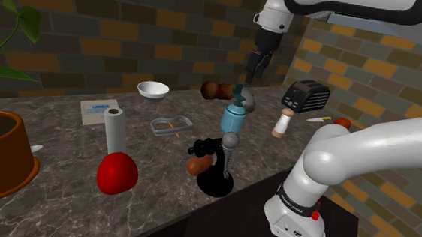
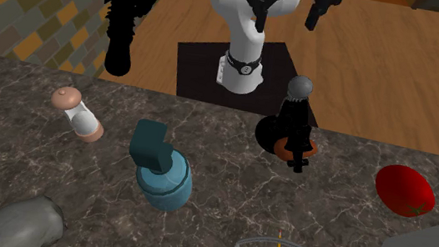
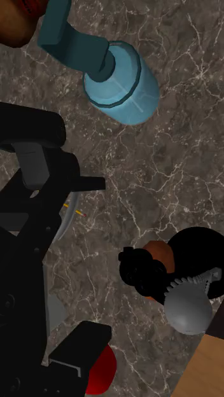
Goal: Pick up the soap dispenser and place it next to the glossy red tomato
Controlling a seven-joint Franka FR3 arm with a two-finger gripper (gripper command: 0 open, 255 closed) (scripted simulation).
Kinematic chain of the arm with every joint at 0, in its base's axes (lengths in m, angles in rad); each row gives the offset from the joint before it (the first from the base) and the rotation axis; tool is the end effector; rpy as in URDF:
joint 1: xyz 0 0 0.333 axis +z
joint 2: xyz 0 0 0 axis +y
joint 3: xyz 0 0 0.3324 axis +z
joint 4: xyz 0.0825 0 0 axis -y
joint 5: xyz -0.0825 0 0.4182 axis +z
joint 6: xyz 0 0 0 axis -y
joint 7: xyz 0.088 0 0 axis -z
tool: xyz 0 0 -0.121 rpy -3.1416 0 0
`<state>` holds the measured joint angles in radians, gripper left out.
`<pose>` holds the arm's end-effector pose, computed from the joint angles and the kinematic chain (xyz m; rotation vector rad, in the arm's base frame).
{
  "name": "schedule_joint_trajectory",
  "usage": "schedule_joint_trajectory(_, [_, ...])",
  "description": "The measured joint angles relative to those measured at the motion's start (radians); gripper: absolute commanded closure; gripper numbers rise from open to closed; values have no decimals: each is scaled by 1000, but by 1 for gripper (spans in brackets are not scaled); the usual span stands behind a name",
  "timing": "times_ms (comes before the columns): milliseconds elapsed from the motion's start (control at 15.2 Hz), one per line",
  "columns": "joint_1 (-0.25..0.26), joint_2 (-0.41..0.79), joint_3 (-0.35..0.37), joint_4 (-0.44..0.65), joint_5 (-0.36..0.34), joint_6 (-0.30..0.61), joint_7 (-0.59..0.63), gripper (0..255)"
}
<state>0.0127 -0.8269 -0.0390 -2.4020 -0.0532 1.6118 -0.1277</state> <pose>0.3221 -0.0178 0.5816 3.1090 0.1785 0.0537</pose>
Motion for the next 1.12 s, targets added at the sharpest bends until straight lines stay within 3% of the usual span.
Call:
schedule_joint_trajectory(264, [-26,3,-31,-41,-21,69,-4,0])
schedule_joint_trajectory(1122, [-160,204,-221,-180,-105,573,-4,0])
